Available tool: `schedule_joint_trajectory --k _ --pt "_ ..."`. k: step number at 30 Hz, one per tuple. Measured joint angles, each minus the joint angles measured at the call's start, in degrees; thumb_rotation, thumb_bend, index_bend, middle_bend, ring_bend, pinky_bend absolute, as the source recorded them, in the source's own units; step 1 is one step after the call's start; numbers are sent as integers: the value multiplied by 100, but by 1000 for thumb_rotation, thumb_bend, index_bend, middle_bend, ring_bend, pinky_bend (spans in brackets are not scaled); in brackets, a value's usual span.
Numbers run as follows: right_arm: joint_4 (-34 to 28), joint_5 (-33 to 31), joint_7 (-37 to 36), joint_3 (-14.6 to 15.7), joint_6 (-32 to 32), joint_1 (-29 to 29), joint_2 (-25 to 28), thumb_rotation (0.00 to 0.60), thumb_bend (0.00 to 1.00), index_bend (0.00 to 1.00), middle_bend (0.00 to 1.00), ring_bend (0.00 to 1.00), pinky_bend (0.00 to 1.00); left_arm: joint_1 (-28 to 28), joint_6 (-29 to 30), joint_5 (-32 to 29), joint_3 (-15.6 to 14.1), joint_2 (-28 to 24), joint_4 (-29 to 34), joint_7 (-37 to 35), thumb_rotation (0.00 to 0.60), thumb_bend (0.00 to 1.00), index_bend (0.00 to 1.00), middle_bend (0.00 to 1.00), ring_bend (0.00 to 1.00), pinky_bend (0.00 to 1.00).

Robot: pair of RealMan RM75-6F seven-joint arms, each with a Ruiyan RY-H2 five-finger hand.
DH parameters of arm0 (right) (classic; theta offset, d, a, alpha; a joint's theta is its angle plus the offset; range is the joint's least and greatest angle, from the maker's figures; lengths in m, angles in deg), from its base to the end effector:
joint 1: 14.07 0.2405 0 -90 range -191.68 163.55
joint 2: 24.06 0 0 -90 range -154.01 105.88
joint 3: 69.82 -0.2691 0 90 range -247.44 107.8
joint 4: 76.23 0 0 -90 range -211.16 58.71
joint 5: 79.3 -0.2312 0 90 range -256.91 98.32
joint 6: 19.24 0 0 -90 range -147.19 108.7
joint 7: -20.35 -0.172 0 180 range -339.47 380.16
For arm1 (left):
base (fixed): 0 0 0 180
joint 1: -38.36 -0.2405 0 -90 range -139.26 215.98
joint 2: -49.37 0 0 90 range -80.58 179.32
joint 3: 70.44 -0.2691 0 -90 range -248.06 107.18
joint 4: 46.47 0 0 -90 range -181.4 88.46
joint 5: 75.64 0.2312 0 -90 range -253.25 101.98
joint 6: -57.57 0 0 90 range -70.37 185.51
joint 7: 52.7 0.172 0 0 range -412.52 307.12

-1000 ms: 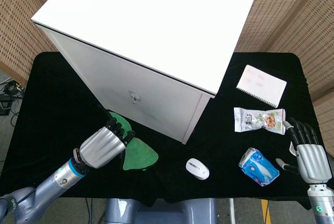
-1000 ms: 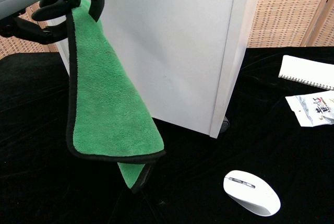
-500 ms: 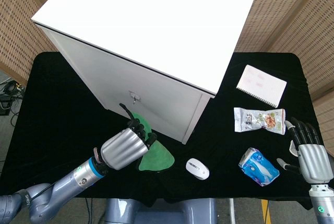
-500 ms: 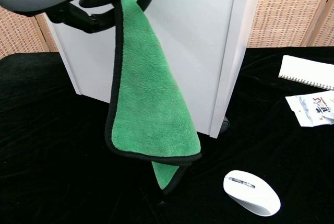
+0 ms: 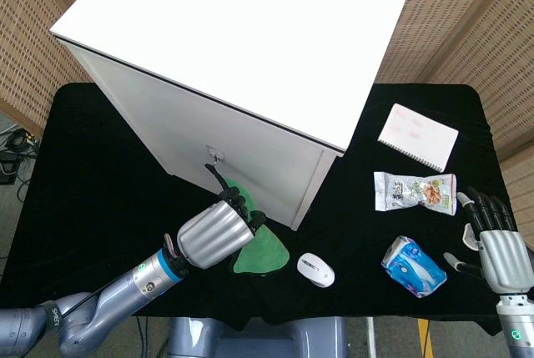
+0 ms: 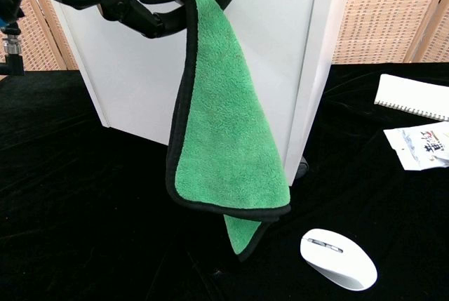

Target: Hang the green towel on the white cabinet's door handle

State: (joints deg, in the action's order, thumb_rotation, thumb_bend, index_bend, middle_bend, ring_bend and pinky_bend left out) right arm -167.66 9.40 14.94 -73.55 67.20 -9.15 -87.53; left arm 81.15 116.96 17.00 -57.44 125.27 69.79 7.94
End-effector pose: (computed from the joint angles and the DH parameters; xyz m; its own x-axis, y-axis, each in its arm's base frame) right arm -0.3244 -0.2156 0.1538 0.3340 0.0337 0.9420 -0.9401 -0.0602 0.3355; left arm 0.0110 0.2729 0.0352 0.5935 -0.5072 0.6249 0.1987 -0.6600 -0.7245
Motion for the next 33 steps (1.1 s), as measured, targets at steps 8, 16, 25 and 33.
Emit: schedule_joint_trajectory --k 8,16,25,33 --pt "-17 32 -39 10 21 -9 21 600 133 0 0 0 0 95 -43 -268 54 0 66 124 600 567 919 862 691 556" --pt "-34 83 -10 37 22 -6 18 600 132 0 0 0 0 230 -86 -580 123 5 161 268 600 562 919 862 671 529" --pt "-36 123 -22 49 53 -13 20 600 132 0 0 0 0 331 -81 -921 84 39 99 342 600 550 917 856 652 519" --pt "-48 140 -4 61 52 -11 18 600 133 0 0 0 0 339 -8 -863 -127 16 -28 288 600 488 880 804 597 484"
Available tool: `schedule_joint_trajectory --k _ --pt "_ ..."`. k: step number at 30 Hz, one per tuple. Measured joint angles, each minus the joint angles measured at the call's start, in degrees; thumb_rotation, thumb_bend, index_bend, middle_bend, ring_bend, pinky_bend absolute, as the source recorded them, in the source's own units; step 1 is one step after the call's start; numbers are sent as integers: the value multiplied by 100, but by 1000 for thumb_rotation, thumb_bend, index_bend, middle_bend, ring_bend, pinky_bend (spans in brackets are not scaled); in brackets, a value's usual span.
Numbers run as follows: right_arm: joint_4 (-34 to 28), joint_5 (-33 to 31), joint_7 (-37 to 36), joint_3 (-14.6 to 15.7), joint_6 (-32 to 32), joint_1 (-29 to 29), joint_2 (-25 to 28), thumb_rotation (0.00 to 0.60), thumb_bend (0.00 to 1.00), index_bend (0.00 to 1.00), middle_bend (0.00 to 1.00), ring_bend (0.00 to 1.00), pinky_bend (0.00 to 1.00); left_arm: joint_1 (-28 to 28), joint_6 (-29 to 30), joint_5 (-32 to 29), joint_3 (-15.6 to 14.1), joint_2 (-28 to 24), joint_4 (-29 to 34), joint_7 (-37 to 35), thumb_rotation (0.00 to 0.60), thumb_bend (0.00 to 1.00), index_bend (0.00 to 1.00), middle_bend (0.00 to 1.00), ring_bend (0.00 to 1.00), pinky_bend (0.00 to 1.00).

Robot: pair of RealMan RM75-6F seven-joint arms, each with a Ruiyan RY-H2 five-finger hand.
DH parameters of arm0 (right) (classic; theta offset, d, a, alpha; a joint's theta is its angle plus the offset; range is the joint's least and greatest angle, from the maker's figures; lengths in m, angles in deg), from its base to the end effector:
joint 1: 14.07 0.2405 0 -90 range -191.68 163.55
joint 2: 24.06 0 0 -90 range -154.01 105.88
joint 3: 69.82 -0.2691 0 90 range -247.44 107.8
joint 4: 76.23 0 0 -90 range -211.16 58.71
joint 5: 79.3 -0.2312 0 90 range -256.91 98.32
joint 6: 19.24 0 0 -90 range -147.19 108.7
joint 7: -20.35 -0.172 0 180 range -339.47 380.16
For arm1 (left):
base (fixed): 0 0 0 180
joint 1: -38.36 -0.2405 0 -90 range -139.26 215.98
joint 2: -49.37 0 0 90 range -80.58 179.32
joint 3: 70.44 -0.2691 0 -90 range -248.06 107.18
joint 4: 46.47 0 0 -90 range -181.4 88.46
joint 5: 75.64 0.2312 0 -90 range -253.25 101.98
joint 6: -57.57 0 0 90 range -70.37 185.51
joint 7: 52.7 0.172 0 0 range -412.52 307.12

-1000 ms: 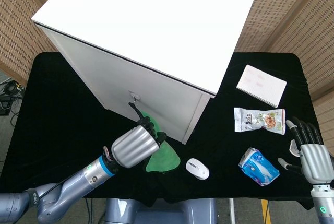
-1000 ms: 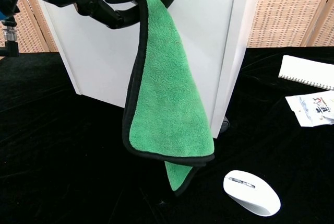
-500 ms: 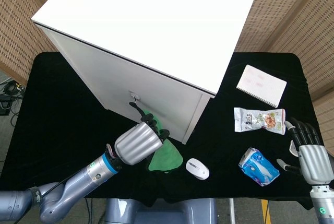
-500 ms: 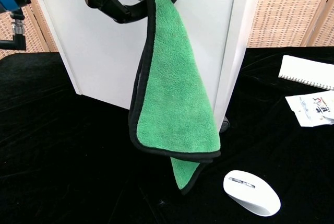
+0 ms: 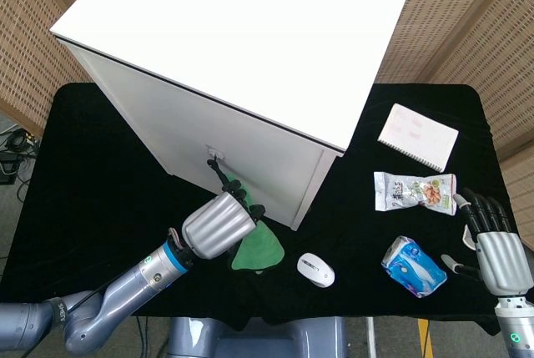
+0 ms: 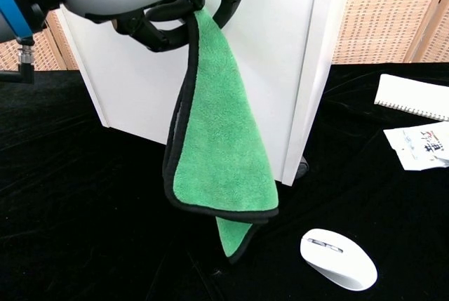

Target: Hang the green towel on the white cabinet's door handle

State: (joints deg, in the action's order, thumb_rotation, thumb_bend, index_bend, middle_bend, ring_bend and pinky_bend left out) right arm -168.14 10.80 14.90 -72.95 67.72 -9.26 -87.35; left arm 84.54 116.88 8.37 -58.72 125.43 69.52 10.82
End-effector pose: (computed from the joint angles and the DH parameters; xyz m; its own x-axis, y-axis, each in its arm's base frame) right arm -0.3199 -0.2122 0.1519 0.3302 0.0290 0.9435 -0.9398 -0.0828 0.3315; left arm 0.0078 0.2860 0.0251 0.6593 -0.4474 0.6043 0.2134 -0.6593 -0.7210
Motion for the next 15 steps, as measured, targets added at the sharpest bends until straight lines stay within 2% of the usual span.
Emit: schedule_joint_trajectory --k 1,2,5,6,8,10,12,15 --pt "-1 0 -3 1 1 -1 1 600 133 0 0 0 0 -3 18 44 -18 -2 -21 7 600 455 843 772 568 458" --pt "-1 -1 -4 0 1 -1 2 600 133 0 0 0 0 -9 51 119 -42 -2 -53 15 600 396 757 707 511 392" --pt "4 -15 4 -6 -4 1 -4 600 133 0 0 0 0 -48 207 408 -112 6 -171 51 600 231 459 438 287 149" --pt "5 -16 5 -6 -8 3 -6 600 133 0 0 0 0 -66 270 527 -139 9 -214 54 600 199 376 342 212 101" --pt "9 -23 16 -5 -23 8 -10 600 132 0 0 0 0 -123 445 852 -220 12 -313 17 600 180 279 221 118 59" --pt "8 -27 22 -6 -27 11 -12 600 132 0 0 0 0 -191 625 1160 -309 9 -406 -76 600 173 211 93 29 13" --pt "7 -39 25 -13 -25 11 -13 600 133 0 0 0 0 -284 823 1491 -436 -5 -513 -242 600 169 178 23 0 0" --pt "9 -82 4 -30 -23 5 -6 600 133 0 0 0 0 -444 1082 1897 -656 -42 -652 -538 600 165 155 0 0 0"
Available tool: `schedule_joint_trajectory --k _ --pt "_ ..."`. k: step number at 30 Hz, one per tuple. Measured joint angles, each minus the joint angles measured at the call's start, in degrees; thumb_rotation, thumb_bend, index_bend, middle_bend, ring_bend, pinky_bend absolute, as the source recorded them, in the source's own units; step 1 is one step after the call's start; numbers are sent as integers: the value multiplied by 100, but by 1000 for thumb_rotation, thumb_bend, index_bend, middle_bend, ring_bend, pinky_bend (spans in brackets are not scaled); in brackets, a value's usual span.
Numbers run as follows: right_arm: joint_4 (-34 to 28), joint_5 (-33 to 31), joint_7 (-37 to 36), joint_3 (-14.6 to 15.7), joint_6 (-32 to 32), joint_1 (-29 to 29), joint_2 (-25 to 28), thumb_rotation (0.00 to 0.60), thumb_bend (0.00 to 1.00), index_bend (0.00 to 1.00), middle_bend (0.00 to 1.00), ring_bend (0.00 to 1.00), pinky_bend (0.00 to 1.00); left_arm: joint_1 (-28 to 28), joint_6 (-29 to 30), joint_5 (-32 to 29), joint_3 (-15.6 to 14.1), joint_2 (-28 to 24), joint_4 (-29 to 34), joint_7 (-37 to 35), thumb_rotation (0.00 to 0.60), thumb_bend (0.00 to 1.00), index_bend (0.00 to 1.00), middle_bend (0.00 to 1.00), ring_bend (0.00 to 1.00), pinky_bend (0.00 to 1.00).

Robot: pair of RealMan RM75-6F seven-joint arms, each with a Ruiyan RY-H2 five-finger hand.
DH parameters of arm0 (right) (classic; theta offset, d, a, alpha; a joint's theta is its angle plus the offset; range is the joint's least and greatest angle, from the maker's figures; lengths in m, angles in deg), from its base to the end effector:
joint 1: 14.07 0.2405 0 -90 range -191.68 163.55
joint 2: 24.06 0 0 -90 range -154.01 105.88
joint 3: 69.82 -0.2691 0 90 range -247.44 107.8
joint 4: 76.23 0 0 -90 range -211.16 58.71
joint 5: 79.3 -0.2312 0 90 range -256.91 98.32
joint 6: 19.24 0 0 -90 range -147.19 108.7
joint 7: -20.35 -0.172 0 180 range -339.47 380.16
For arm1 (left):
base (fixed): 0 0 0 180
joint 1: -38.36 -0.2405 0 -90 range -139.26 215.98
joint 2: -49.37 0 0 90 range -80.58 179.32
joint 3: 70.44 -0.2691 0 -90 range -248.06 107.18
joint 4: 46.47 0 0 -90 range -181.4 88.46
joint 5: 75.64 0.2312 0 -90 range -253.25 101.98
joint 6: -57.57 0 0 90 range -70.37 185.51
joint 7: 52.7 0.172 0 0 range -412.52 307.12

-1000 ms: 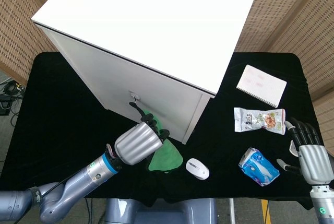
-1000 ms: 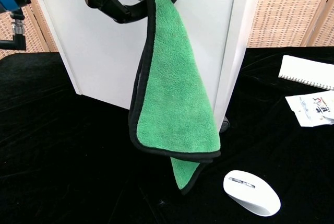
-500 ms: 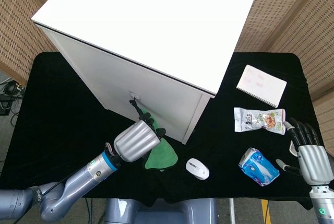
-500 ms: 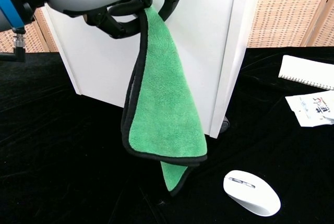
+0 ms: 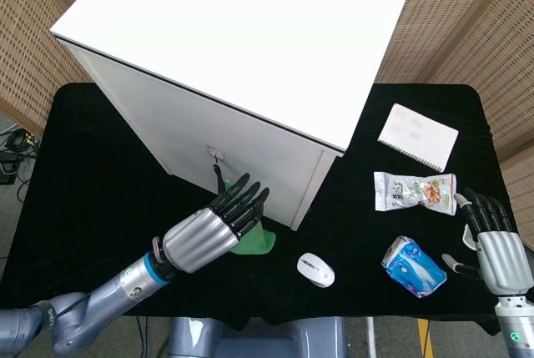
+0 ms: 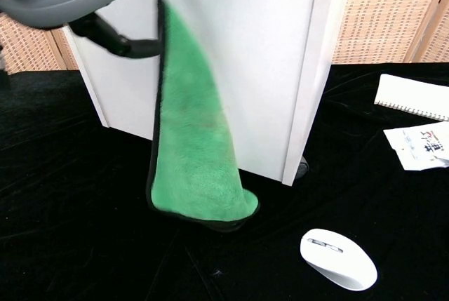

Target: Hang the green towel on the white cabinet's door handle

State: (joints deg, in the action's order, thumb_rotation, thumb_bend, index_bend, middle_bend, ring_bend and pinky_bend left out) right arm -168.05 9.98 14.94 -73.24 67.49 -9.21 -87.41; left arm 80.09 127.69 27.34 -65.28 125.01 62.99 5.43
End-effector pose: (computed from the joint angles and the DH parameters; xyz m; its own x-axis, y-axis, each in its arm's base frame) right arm -0.3219 -0.2138 0.1529 0.3304 0.0317 0.9433 -0.9408 -0.0696 0.3318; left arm -0.0254 0.2645 0.0367 0.5555 -0.6078 0.5674 0.1519 -0.5966 -0.7880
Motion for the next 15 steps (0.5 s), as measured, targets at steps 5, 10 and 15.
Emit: schedule_joint_trajectory --k 5,10,15 --pt "11 -52 -65 -25 -2 -8 21 600 133 0 0 0 0 -348 572 629 -352 -99 -228 -441 600 162 149 0 0 0" --pt "22 -73 -91 -45 14 -12 26 600 133 0 0 0 0 -827 1385 947 -594 -185 -536 -954 600 163 149 0 0 0" --pt "23 -36 -33 -36 27 -11 9 600 133 0 0 0 0 -1586 2334 834 -847 -240 -950 -1855 600 162 149 0 0 0"
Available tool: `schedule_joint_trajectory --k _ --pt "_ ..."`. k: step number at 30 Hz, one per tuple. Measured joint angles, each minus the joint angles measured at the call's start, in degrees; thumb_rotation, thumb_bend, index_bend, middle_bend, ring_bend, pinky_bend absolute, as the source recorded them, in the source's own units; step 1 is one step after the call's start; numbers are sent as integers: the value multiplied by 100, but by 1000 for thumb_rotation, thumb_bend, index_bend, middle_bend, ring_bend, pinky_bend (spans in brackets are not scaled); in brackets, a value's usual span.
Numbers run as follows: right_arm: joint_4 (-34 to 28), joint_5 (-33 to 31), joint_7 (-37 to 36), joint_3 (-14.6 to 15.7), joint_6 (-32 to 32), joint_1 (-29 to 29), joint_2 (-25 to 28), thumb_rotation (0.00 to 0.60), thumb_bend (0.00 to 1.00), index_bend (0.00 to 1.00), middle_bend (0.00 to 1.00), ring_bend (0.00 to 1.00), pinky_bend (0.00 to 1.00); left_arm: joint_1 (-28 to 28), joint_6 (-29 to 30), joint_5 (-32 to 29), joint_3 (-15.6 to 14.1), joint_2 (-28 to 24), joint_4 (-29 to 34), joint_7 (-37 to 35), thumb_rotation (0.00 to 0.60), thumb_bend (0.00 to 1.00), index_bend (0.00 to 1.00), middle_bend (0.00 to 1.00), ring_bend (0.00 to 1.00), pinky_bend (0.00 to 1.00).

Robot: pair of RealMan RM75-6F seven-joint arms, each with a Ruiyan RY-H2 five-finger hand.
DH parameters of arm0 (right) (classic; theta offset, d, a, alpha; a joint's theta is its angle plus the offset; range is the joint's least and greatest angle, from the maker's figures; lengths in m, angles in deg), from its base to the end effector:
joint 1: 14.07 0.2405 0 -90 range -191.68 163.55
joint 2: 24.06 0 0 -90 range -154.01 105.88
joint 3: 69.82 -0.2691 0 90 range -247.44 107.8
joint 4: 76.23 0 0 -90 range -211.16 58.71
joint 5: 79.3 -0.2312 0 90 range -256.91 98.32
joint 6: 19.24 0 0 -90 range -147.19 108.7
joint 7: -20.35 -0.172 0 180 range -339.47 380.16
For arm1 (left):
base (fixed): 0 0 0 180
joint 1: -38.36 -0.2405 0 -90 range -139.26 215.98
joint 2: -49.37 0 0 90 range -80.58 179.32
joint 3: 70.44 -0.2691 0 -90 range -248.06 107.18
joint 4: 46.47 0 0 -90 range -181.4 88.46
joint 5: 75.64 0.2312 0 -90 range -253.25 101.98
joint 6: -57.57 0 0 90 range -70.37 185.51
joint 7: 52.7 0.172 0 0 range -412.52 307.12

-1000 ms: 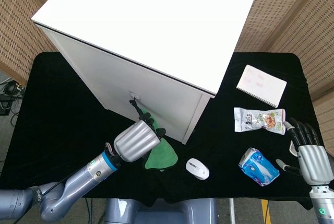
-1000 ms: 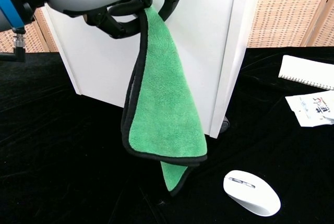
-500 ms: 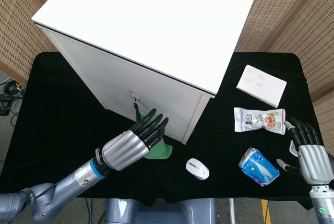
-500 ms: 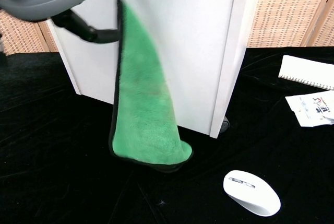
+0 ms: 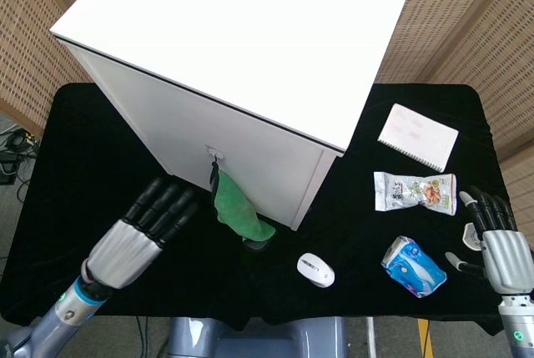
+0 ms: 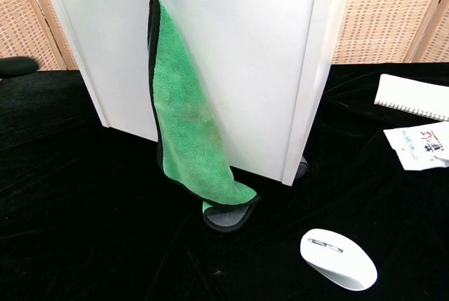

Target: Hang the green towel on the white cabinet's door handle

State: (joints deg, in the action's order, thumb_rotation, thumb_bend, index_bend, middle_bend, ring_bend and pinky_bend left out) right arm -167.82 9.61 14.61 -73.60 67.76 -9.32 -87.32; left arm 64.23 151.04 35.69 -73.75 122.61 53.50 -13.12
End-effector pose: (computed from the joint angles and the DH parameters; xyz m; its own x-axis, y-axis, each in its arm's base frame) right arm -0.3234 -0.2147 0.1561 0.3290 0.0426 0.9434 -0.9415 -0.0625 0.3312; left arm -0.1374 0.2308 0.0830 0.5024 -0.4940 0.7096 0.4712 -0.5317 -0.7038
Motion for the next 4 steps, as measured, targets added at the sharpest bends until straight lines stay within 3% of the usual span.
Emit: schedule_joint_trajectory --k 4 --pt "-10 35 100 10 -2 11 -35 600 132 0 0 0 0 -642 349 -481 -198 -38 -215 -610 600 157 149 0 0 0"
